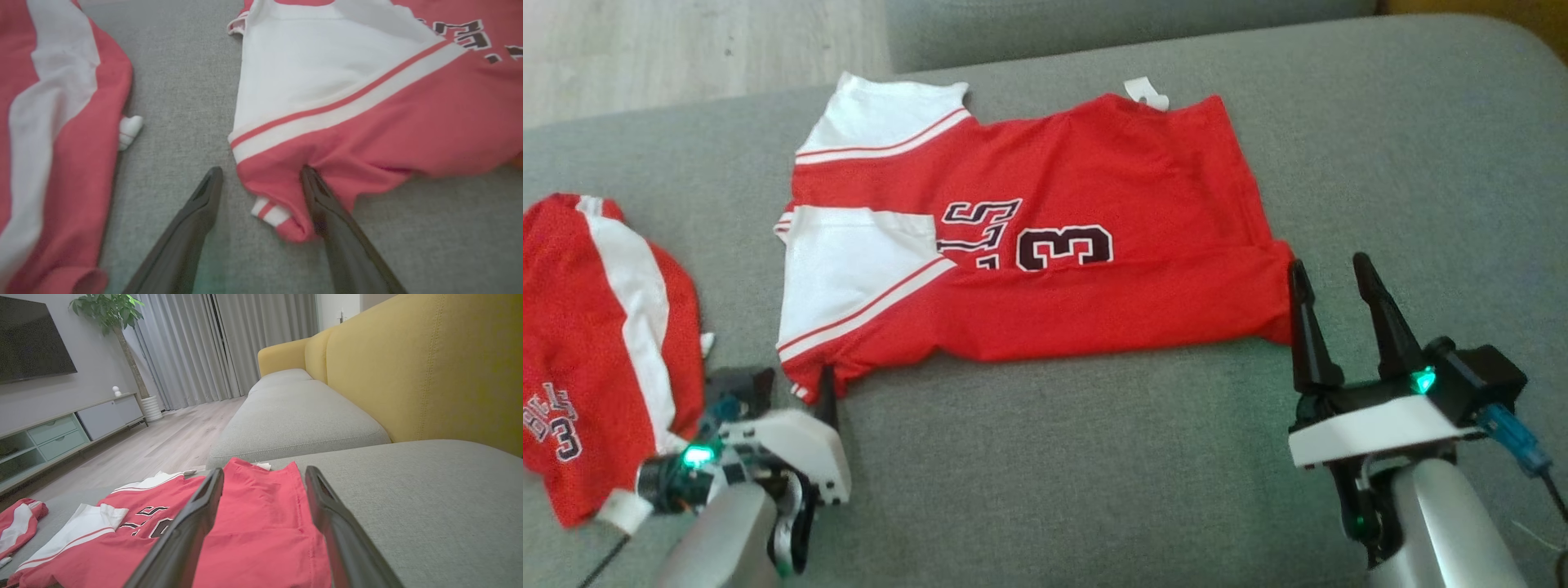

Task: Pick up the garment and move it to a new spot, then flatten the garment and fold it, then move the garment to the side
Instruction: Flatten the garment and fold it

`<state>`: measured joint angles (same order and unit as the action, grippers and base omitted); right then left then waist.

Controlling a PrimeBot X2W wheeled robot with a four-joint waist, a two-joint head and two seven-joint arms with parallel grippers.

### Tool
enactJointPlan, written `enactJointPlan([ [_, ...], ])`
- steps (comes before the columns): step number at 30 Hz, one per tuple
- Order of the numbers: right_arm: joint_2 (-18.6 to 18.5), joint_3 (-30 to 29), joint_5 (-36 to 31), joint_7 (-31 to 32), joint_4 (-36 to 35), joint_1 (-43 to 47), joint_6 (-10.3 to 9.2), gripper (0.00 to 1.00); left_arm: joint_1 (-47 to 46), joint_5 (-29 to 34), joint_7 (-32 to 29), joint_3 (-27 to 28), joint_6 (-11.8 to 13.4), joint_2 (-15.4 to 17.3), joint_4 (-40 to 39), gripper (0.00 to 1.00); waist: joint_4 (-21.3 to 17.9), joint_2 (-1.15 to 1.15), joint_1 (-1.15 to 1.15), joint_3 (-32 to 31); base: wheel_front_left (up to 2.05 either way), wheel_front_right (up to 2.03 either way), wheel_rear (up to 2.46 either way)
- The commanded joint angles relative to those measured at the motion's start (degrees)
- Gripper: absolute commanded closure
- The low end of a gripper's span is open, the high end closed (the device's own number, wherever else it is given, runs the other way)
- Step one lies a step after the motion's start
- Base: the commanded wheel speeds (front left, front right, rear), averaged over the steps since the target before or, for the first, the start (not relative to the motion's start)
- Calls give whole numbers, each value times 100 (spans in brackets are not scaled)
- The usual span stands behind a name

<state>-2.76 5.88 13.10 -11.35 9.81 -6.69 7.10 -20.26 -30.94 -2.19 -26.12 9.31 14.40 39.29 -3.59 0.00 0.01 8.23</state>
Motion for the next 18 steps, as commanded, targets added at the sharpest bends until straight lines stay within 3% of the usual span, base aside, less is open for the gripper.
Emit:
enactJointPlan([
  [1,-12,183,25,-55,-182,-275,39,0,-318,-21,-124,138,5,143,45,0,-115,0,-1,132,0,0,0],
  [6,-12,220,49,-88,-129,-376,39,0,-476,9,-585,-71,-182,178,368,0,-188,0,-1,226,0,0,0],
  [7,-12,218,51,-93,-112,-387,39,0,-495,31,-642,-115,-209,197,403,69,-190,0,-1,231,0,0,0],
  [8,-12,209,52,-95,-88,-396,39,0,-511,54,-670,-152,-234,214,421,100,-184,0,-1,230,0,0,0],
  [18,-12,-316,-128,536,729,-579,39,0,-640,155,140,-94,-124,209,-47,100,177,0,-1,18,0,0,0],
])
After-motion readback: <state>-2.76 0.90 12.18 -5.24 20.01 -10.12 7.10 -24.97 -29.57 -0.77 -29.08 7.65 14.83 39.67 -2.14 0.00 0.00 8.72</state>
